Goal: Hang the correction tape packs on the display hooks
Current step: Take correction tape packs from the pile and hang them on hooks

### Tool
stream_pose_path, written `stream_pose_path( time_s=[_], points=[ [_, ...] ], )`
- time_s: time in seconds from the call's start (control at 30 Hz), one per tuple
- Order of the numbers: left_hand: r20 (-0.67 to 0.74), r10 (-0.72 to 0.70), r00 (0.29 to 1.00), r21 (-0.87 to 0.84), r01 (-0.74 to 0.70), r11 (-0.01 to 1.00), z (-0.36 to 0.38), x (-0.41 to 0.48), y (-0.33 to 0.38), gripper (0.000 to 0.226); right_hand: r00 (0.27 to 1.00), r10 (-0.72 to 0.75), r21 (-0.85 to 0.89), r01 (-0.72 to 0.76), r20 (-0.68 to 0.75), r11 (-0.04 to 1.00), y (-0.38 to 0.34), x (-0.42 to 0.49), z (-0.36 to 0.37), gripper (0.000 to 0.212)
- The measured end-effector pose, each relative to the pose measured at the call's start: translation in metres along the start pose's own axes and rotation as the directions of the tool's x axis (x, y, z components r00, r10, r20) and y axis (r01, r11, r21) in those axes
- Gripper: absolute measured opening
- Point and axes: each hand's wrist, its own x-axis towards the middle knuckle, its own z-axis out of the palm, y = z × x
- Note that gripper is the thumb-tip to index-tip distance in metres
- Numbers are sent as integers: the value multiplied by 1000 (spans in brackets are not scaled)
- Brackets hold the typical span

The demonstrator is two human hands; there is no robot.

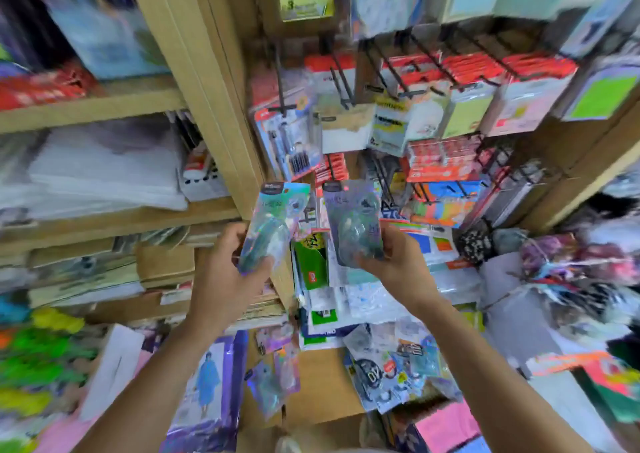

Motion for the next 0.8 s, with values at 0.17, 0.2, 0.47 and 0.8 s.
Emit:
stream_pose_path(
  time_s=[0.17,0.2,0.47,0.8],
  points=[
    [-112,172,979,39,-169,985,-31,31,58,39,980,-184,32,187,-77,982,-64,24,-16,23],
    [-127,219,967,57,-214,975,-38,36,71,36,973,-214,25,216,-86,976,-78,28,-20,21],
    [-280,451,848,9,-467,884,-85,72,144,30,872,-464,0,470,-155,883,-168,46,-45,36],
    [-481,557,677,71,-603,794,-143,133,220,37,764,-609,16,626,-212,780,-270,82,-77,36]
  ],
)
